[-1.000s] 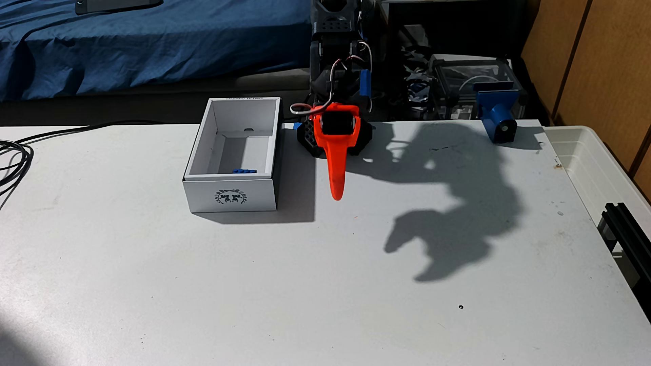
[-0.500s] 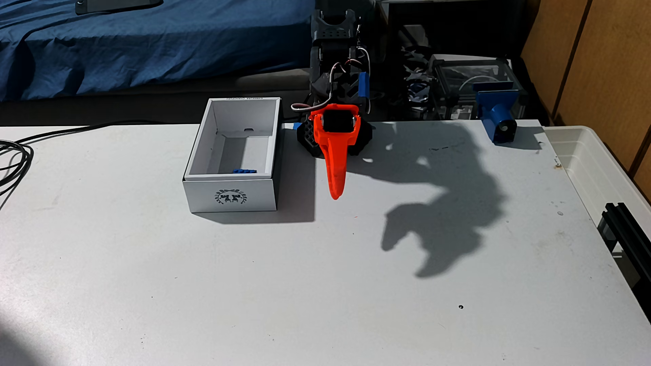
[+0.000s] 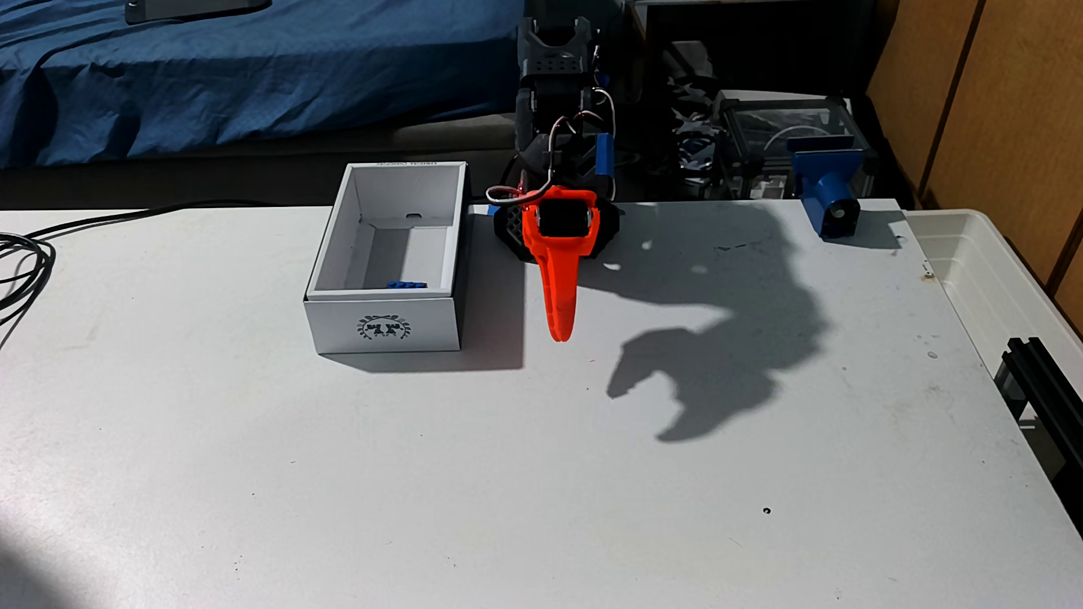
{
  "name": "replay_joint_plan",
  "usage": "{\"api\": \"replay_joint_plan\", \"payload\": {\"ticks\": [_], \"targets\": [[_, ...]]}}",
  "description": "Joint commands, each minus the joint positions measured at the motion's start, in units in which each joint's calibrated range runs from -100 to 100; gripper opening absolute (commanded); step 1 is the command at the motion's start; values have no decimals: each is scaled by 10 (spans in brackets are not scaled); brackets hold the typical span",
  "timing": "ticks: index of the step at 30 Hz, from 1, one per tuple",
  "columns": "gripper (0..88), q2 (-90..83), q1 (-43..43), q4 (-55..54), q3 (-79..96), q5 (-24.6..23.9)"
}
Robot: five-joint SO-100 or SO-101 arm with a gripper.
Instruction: Grab the blue brick and place in box
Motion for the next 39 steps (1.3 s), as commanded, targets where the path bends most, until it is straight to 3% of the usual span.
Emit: {"api": "replay_joint_plan", "payload": {"ticks": [1,11,21,39], "targets": [[194,-5,3,20,-9,2],[186,-5,4,75,-24,1],[18,-5,4,76,-24,2],[10,-6,-2,65,-23,-2]]}}
